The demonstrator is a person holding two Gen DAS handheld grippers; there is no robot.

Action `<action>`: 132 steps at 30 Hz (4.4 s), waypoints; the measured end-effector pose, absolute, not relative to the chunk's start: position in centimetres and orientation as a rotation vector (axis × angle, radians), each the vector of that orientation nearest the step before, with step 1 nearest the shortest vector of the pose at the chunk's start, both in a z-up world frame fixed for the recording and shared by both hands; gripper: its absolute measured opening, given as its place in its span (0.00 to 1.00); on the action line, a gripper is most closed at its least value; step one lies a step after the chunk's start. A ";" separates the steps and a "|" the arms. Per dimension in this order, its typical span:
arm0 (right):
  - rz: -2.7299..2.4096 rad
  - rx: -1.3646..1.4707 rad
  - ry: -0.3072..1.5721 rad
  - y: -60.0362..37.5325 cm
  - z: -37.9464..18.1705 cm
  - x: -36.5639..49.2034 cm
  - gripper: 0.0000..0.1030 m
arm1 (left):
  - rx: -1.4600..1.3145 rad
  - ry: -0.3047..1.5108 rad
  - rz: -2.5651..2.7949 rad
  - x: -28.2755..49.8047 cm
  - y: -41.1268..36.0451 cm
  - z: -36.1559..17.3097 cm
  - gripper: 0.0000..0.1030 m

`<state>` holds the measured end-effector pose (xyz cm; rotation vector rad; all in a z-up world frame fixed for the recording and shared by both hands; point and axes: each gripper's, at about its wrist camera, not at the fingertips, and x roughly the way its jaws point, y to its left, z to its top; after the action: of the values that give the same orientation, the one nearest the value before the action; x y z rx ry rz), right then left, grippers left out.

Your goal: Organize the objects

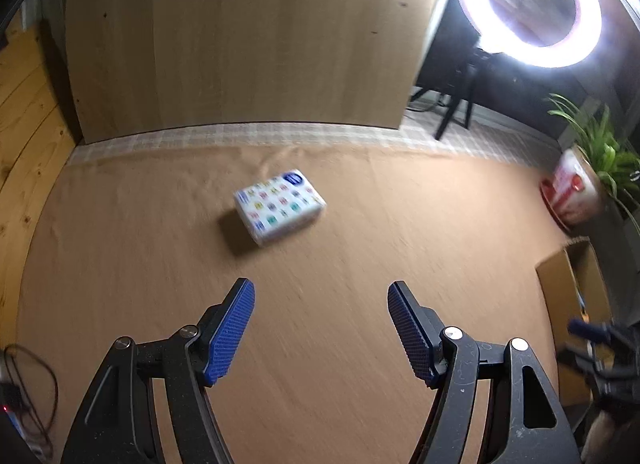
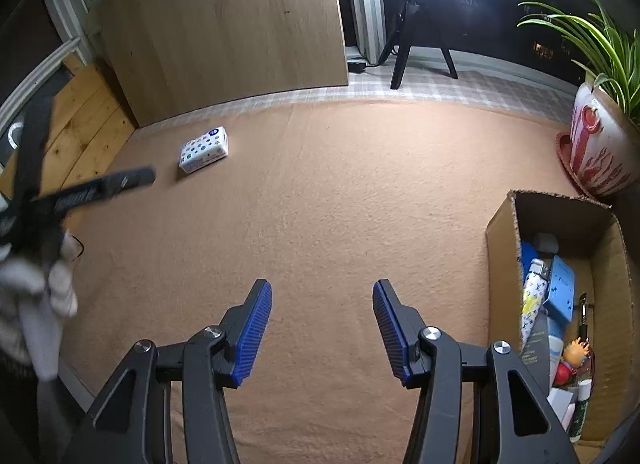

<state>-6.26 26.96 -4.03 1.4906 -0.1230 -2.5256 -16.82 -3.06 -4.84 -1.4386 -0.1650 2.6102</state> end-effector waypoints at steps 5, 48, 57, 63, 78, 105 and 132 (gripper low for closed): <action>-2.542 1.520 -0.178 27.9 -4.4 -5.7 0.47 | -1.483 -0.235 2.556 -21.7 -3.6 -6.6 0.70; -2.439 1.622 -0.303 29.6 -7.7 -3.7 0.47 | -1.614 -0.312 2.444 -9.3 7.5 -12.9 0.53; -2.415 1.642 -0.372 29.0 -8.3 -3.2 0.56 | -1.523 -0.118 2.470 -6.7 6.6 -9.9 0.75; -2.386 1.625 -0.420 27.8 -8.4 -3.3 0.56 | -1.480 -0.053 2.421 -5.6 5.1 -8.8 0.77; -2.269 1.620 -0.554 25.5 -9.4 -5.0 0.56 | -1.536 -0.246 2.276 -5.3 5.2 -12.0 0.60; -2.135 1.656 -0.504 23.4 -11.2 -6.7 0.22 | -1.534 -0.301 2.183 -4.5 7.9 -12.2 0.41; -2.659 1.438 -0.727 45.4 -2.4 -0.5 0.22 | -1.197 -0.018 1.967 -5.6 31.5 -3.5 0.41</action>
<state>-0.53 45.41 -2.45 1.4378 -0.7265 -2.6588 -5.56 31.50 -3.53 -1.1967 -0.0181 1.9672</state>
